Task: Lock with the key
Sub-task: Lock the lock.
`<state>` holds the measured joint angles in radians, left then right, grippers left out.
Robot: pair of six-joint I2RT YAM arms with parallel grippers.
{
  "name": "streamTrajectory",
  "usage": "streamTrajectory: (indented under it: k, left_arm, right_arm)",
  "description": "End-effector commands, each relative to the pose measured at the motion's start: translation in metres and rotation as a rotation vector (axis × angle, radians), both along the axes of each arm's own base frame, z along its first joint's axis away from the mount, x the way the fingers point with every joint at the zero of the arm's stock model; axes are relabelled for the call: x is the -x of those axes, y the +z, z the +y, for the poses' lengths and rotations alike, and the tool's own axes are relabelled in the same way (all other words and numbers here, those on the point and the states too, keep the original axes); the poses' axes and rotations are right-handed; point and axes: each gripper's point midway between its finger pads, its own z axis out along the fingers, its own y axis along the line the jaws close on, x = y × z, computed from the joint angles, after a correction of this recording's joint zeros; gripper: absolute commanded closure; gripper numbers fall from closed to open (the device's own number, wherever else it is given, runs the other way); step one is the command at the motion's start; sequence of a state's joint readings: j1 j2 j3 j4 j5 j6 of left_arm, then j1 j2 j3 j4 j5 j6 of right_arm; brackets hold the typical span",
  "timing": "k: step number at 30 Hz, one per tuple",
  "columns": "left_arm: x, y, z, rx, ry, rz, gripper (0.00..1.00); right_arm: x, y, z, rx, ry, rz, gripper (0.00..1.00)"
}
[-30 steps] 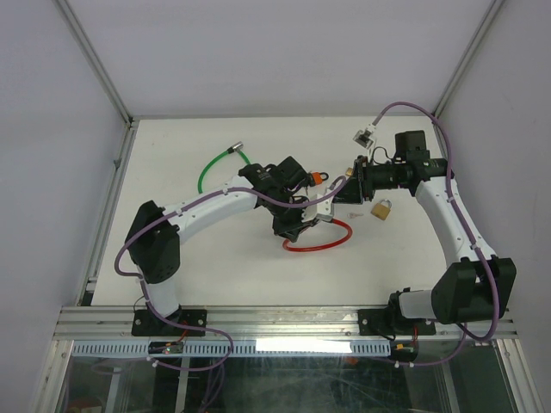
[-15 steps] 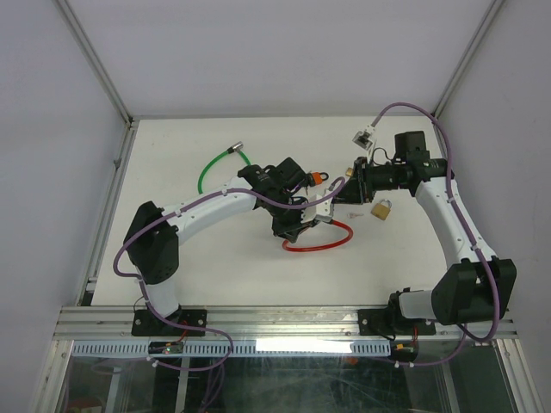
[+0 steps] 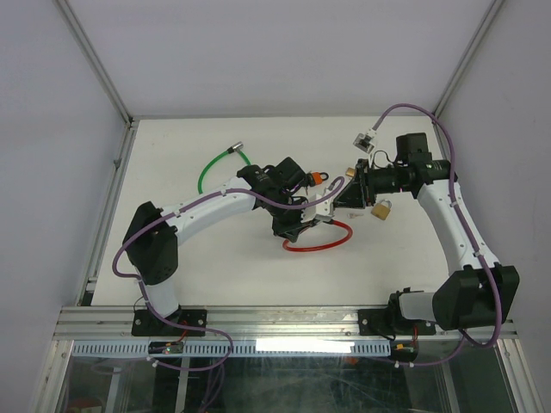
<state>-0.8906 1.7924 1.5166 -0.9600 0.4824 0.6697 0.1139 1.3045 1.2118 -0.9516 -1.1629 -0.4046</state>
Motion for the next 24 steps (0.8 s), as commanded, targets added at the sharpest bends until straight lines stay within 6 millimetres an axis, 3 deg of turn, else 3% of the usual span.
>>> streamTrajectory:
  k: [1, 9, 21, 24]
  left_arm:
    - [-0.007, 0.017, -0.016, 0.097, -0.027, -0.066, 1.0]
    - [-0.007, 0.018, -0.016, 0.102, -0.03, -0.063, 1.0]
    - [-0.007, 0.023, -0.017, 0.142, -0.04, -0.026, 1.0]
    - [-0.007, 0.025, -0.017, 0.154, -0.041, -0.012, 1.0]
  right_arm:
    - [0.006, 0.021, 0.005, -0.028, 0.043, -0.073, 0.71]
    - [0.004, 0.014, 0.004, 0.01, 0.042, -0.086, 0.75]
    - [0.006, 0.003, -0.002, 0.067, 0.083, -0.181, 0.9]
    - [0.009, 0.003, -0.002, 0.065, 0.122, -0.255, 0.99]
